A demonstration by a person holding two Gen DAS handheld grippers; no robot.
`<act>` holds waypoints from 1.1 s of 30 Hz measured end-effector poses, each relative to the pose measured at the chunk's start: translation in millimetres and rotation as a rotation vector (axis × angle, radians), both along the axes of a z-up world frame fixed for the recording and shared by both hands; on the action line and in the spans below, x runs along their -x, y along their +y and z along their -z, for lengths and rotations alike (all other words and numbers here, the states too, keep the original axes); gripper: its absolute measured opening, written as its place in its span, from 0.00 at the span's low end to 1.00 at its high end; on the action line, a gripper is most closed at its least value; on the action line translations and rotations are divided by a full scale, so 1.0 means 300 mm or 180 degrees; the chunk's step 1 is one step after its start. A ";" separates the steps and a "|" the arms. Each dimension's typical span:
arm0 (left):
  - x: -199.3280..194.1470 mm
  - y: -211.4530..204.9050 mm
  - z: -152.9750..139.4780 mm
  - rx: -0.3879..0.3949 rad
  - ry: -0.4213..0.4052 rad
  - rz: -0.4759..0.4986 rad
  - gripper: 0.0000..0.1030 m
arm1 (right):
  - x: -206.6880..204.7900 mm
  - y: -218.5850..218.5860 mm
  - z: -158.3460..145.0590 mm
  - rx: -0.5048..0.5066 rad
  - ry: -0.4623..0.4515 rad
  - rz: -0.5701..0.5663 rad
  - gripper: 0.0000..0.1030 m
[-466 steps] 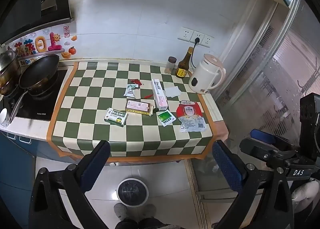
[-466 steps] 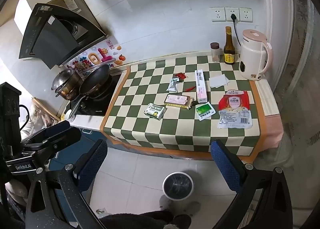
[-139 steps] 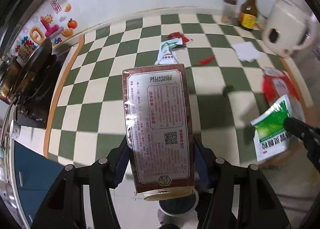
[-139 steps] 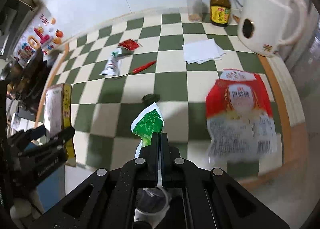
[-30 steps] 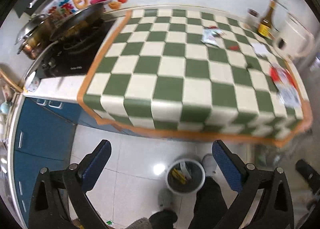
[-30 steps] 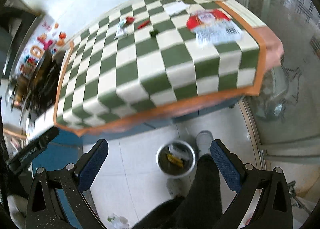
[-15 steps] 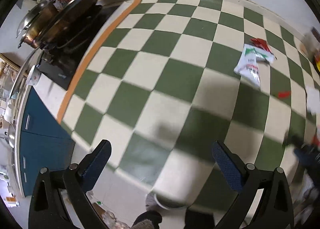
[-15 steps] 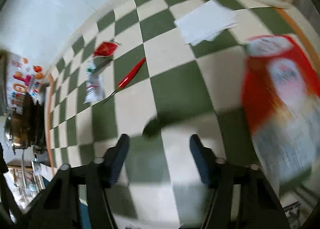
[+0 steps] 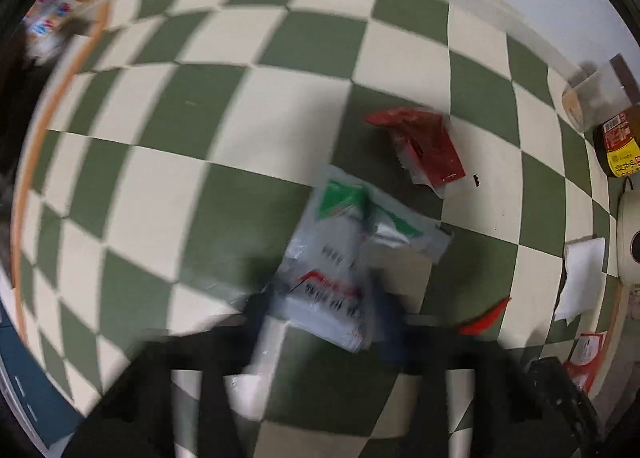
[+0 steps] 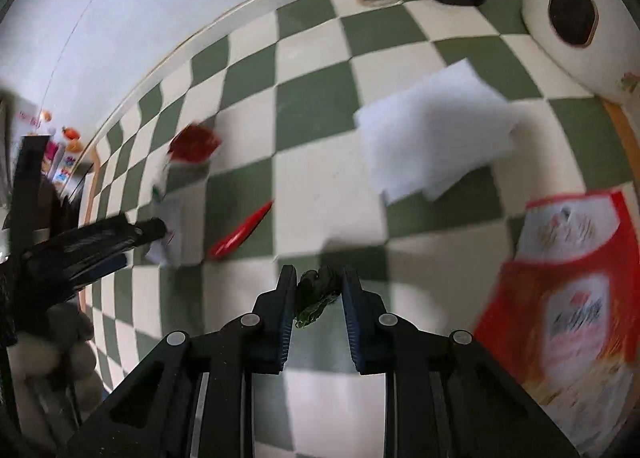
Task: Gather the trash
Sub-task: 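Grasp the white-green sachet with the left tool while the right tool grasps a small dark wrapper, then lower both held items into the trash bin and open both tools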
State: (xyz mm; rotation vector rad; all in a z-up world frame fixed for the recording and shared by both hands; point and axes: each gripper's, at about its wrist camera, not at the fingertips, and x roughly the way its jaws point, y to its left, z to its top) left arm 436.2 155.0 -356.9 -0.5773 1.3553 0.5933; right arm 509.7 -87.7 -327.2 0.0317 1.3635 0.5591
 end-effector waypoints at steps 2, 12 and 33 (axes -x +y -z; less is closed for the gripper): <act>0.004 0.007 -0.022 -0.0071 -0.0079 0.0062 0.13 | -0.036 -0.014 -0.004 -0.0005 0.0006 0.0056 0.23; 0.370 -0.101 -0.337 -0.0796 -0.0251 0.0125 0.04 | 0.065 -0.096 -0.173 -0.0232 -0.0179 0.0169 0.23; 1.310 -0.509 0.040 0.0468 -0.0100 0.0584 0.05 | 1.305 -0.452 -0.064 0.0200 0.0000 0.0202 0.23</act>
